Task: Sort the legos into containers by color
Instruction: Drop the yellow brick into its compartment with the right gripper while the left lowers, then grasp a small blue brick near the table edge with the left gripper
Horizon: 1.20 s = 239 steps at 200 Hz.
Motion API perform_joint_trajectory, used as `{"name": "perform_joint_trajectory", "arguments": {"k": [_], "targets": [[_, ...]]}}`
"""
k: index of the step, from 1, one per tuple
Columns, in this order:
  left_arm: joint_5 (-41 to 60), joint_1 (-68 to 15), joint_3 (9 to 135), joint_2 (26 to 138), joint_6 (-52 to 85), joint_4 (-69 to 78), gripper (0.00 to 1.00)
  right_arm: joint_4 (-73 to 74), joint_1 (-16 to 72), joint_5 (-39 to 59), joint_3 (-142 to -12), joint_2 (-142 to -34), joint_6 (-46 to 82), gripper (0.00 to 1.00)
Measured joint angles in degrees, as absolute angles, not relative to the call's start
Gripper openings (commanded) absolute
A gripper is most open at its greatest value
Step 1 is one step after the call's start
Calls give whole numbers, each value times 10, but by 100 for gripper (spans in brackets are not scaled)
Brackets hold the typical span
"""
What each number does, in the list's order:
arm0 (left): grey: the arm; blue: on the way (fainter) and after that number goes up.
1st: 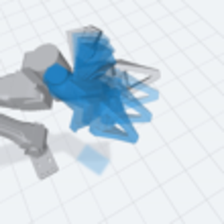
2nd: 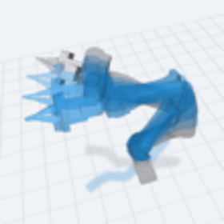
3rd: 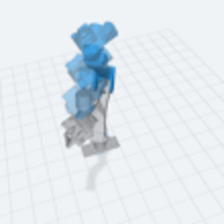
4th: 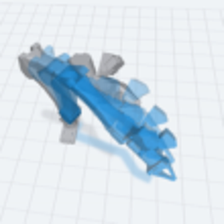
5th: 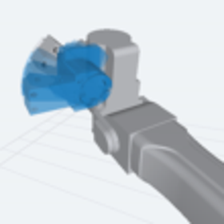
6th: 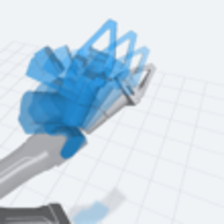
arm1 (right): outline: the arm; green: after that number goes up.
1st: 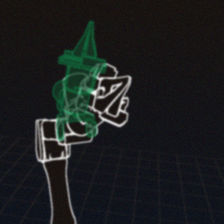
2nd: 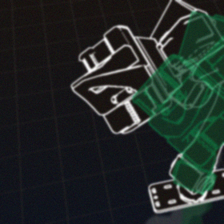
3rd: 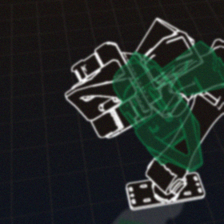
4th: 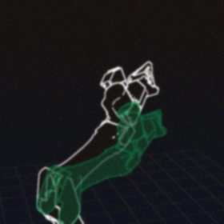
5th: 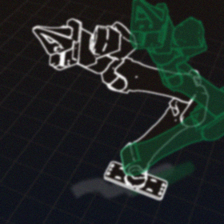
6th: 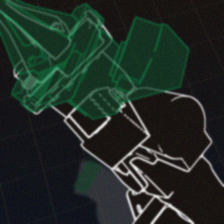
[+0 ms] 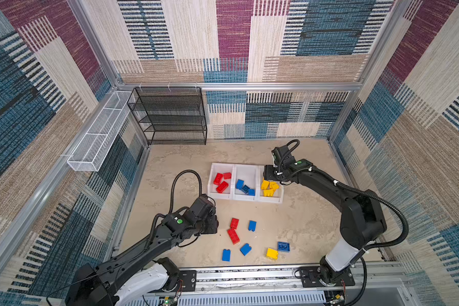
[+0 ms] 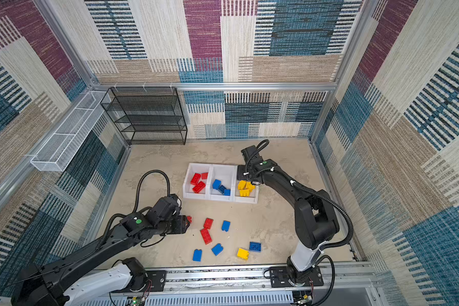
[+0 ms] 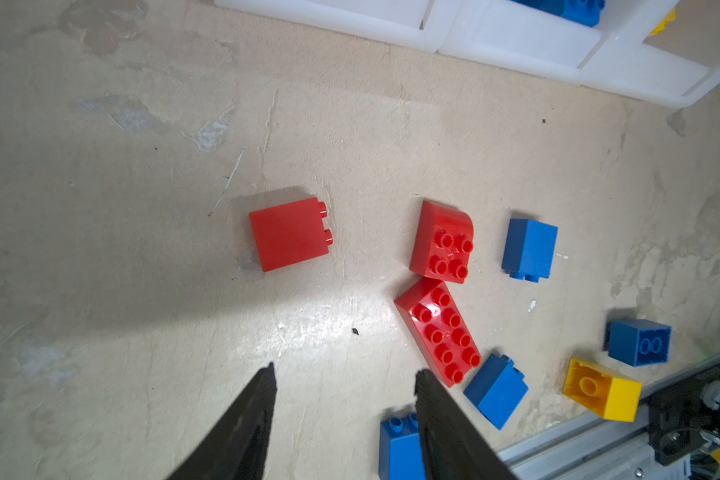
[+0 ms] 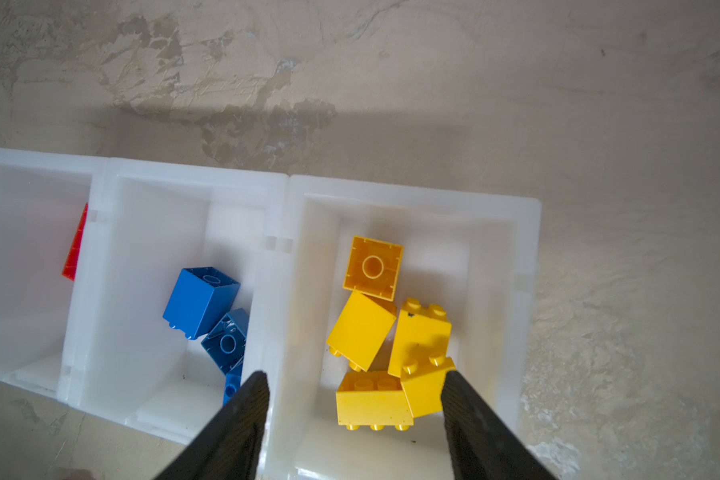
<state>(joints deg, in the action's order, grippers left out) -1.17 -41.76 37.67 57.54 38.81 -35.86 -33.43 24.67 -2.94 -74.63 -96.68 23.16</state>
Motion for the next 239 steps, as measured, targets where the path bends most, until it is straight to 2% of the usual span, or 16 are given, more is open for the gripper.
{"name": "perform_joint_trajectory", "arguments": {"k": [106,148,206,239], "targets": [[-12,-608,389,664,449,-375,63,-317,247,-15,-664,-905,253,67],[-12,-654,398,712,492,-384,64,-311,247,-14,-656,-904,257,67],[-9,-684,426,796,507,-385,58,-306,247,-4,-651,-905,257,67],[-9,-686,435,829,508,-384,49,-302,247,-4,-631,-891,262,67]]}}
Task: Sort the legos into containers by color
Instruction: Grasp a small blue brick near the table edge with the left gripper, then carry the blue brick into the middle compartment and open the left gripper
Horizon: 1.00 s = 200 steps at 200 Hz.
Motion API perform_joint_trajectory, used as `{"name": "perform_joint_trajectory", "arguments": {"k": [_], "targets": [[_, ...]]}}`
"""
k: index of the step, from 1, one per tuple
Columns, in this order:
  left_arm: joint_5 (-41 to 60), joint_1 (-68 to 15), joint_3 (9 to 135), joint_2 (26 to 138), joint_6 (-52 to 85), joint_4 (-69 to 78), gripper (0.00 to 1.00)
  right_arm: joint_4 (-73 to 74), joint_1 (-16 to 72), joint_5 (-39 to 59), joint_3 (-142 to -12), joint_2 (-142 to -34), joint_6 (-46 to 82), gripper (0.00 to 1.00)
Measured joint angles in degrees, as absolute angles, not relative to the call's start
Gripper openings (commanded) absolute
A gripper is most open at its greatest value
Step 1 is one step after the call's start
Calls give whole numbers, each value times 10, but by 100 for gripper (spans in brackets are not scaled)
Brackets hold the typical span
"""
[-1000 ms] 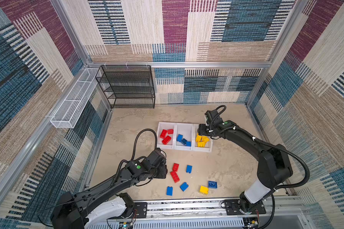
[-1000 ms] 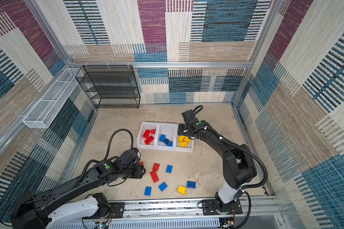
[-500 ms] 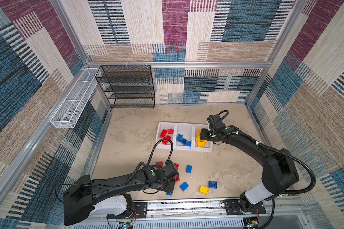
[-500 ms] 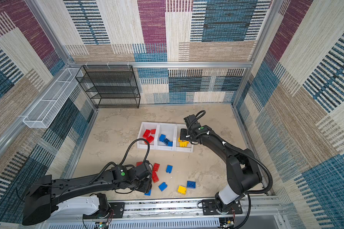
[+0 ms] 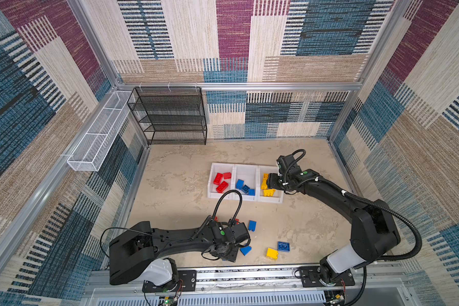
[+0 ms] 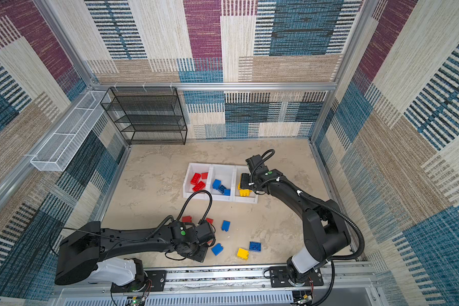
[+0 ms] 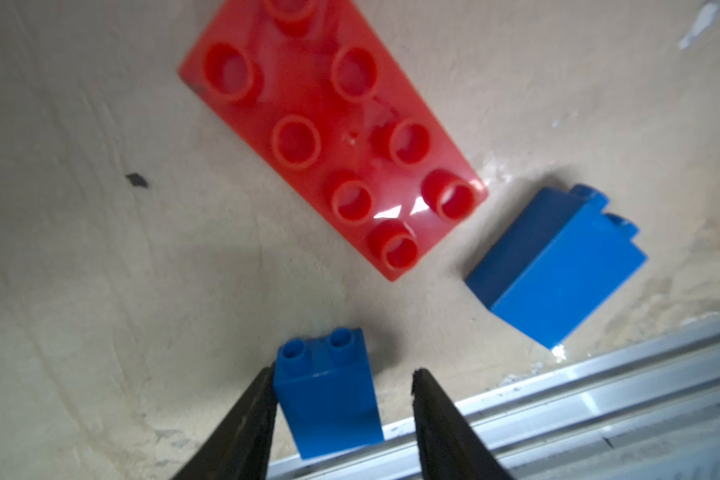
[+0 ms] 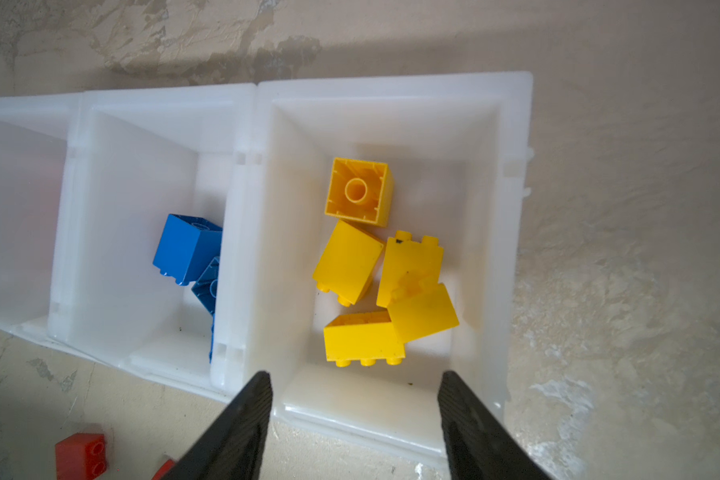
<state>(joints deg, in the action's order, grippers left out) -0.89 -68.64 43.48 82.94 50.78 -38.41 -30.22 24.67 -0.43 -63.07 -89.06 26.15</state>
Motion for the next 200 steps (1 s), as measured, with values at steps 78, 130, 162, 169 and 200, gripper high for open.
{"name": "perform_joint_trajectory", "arguments": {"k": [78,130,162,169,200], "targets": [[-29,-688,451,854,504,-400,33,-303,247,-6,-620,-874,270,65],[-65,-627,531,806,434,-431,33,-309,247,-13,-620,-856,271,65],[-73,-542,623,820,343,-413,33,-309,247,-17,-611,-840,276,64],[-72,-524,652,839,322,-407,33,-311,247,-17,-610,-837,277,64],[-68,-473,783,950,244,-378,33,-316,247,-22,-602,-813,281,63]]}}
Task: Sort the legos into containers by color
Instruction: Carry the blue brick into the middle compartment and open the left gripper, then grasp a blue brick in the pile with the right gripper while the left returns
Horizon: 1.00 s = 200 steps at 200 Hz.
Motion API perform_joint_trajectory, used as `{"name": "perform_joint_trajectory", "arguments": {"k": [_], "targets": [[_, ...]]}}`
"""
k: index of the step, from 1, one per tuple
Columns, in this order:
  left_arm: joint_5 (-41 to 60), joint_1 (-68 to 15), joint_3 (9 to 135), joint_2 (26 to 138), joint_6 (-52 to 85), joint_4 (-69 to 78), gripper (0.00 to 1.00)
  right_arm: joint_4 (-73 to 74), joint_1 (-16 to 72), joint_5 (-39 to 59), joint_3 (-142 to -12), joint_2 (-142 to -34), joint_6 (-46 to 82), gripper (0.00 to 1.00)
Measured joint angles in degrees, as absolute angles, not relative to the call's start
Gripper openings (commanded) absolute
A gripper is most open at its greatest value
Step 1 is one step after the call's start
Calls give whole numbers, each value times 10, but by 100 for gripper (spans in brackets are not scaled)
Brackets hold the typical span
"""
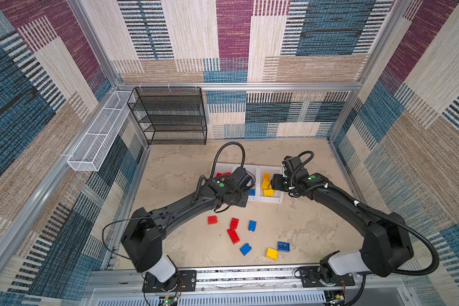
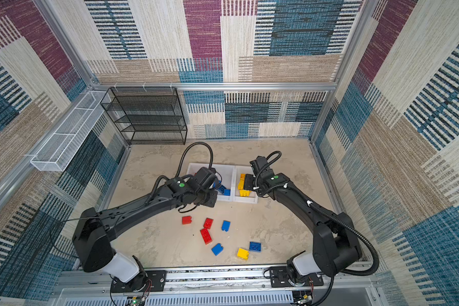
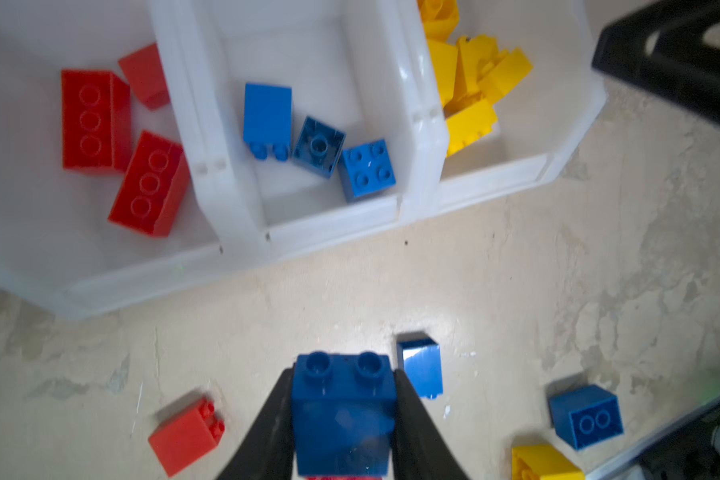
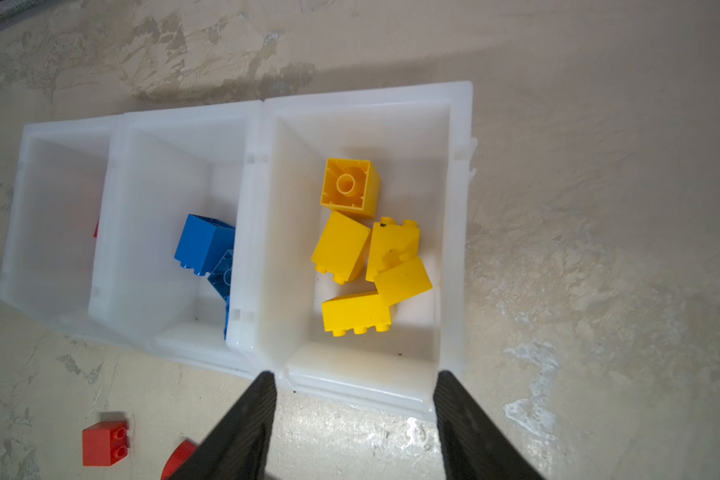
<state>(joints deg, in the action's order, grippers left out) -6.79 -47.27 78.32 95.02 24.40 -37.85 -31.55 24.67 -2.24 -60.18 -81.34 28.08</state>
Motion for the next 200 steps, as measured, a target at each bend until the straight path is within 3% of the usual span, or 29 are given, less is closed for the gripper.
{"name": "perform_joint_trajectory", "arguments": {"k": [77,127,200], "targets": [[-36,-416,1038,1194,156,-406,39,-347,247,-36,-542,-741,292,62],[-27,-395,1062,1218,146,-418,53,-359,247,-36,-538,-731,297,63],[-27,-395,1001,1146,149,-409,56,-357,260,-29,-537,-743,297,63]]}}
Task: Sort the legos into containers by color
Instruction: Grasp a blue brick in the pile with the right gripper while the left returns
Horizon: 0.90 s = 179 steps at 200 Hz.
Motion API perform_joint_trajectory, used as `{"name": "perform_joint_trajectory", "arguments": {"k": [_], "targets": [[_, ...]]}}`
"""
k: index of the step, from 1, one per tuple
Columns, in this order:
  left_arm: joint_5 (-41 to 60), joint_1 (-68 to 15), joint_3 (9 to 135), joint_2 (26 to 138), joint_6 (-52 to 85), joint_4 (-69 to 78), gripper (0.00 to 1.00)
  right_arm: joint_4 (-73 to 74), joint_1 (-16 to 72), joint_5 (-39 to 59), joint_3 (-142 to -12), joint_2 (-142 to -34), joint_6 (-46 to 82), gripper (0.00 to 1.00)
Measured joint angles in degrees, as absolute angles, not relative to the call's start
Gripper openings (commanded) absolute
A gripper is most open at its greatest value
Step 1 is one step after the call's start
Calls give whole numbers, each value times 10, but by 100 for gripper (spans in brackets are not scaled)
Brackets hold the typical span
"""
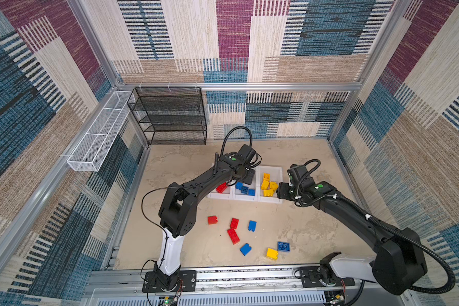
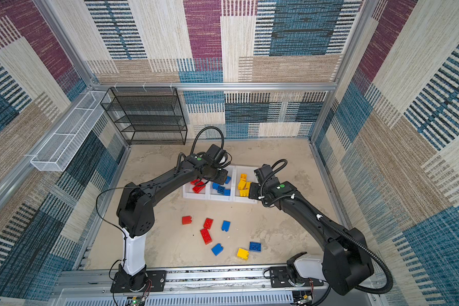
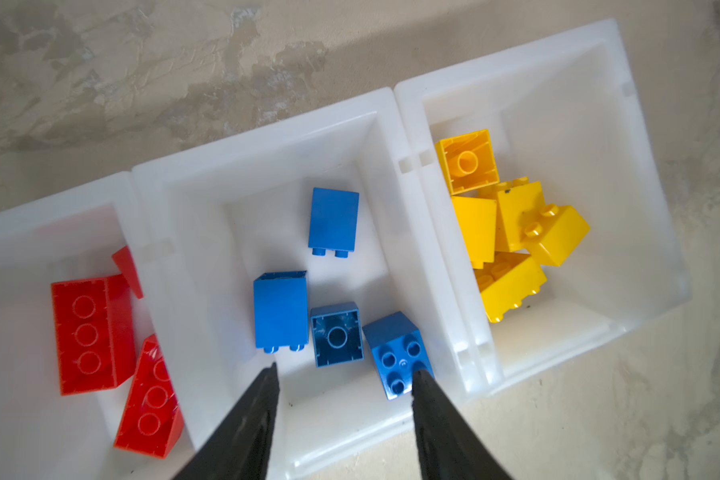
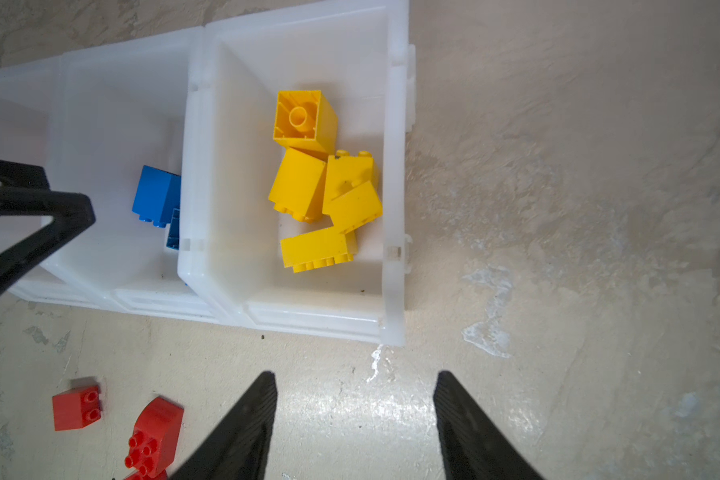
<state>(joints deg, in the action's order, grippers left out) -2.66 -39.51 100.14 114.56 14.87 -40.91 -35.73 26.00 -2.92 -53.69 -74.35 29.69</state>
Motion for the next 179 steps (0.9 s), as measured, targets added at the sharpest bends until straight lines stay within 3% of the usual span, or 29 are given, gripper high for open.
{"name": "perform_joint_trajectory", "arguments": {"k": [83,129,179], "targets": [[-75,-375,693,852,209,-369,58,-339,436,-20,-544,-832,349,63],[-103,-366,536,706,276,-365,59,-332,475,-22,-555,-891,381,63],[-119,-361,466,631,313,-362,59,-342,504,-31,-576,-935,395,64]]}}
